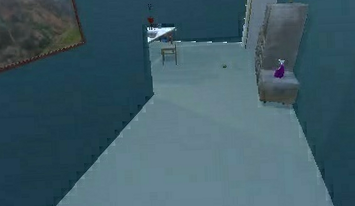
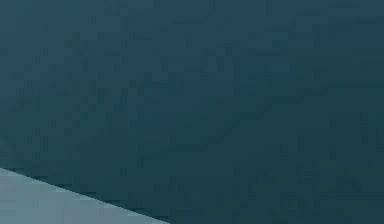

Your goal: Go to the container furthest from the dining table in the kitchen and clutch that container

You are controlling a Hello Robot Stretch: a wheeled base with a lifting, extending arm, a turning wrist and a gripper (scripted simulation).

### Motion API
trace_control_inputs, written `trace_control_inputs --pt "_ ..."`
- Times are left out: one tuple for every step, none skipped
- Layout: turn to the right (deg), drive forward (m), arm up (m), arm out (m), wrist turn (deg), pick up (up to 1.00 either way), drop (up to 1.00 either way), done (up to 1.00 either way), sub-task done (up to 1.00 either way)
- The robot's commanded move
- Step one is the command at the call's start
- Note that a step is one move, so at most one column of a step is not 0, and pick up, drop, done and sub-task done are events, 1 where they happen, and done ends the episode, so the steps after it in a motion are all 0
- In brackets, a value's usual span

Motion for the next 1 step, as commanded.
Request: trace_control_inputs --pt "6.0 0.00 0.00 0.00 0.0 0.00 0.00 0.00 0.00"
